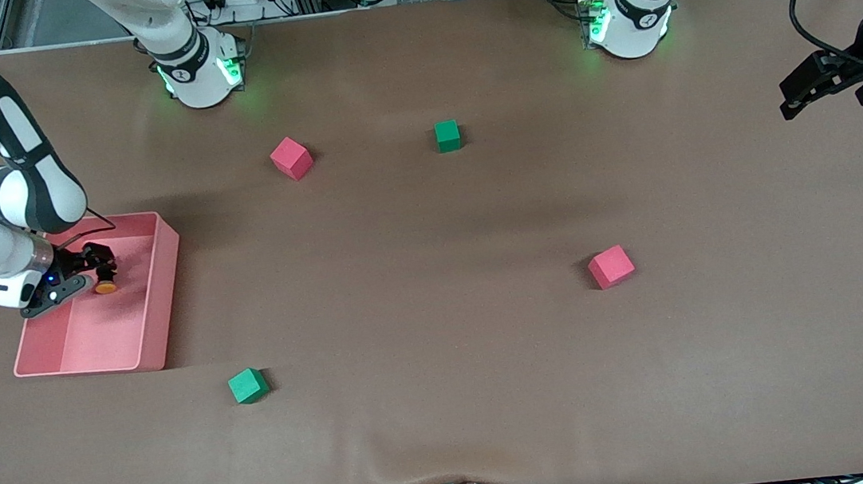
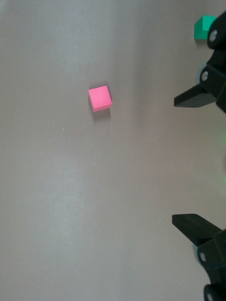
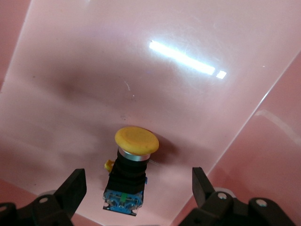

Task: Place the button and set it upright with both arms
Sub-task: 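Lower the right gripper into the tray and grasp the button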

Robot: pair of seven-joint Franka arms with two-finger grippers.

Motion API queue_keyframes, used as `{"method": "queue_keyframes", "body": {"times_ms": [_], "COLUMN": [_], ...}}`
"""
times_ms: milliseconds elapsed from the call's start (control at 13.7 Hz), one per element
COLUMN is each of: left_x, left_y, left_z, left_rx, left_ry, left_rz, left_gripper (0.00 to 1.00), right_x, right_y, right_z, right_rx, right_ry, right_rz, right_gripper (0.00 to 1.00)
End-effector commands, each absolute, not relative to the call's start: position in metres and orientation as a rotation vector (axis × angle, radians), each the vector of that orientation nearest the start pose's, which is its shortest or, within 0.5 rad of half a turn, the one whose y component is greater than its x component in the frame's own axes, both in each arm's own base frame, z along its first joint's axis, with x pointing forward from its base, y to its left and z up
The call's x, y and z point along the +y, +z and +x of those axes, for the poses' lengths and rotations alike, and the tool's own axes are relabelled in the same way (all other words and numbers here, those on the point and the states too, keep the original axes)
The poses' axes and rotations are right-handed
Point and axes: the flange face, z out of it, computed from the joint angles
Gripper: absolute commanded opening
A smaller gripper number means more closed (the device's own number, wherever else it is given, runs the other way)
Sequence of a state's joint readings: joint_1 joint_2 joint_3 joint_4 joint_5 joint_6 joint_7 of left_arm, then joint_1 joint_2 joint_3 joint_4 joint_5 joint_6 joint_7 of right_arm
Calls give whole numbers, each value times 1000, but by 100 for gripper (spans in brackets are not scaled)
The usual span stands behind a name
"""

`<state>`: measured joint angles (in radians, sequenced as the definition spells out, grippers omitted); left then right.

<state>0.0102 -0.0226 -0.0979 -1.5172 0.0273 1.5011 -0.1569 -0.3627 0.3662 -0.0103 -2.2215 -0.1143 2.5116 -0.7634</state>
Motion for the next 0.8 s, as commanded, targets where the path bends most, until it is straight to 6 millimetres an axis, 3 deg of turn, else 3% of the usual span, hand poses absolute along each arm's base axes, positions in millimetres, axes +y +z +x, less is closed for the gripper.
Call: {"method": "queue_keyframes", "body": {"times_ms": [0, 731], "left_x": [-44, -45], "left_y": [658, 656], "left_z": [541, 541], "left_rx": [-97, -93], "left_ry": [-14, -9], "left_rz": [-3129, -3129], "left_gripper": [100, 100], "right_x": [-201, -205], "right_y": [191, 190], "right_z": [500, 499], "right_rx": [-839, -909], "right_ry": [84, 85], "right_rz": [-3067, -3045], "right_gripper": [100, 100]}}
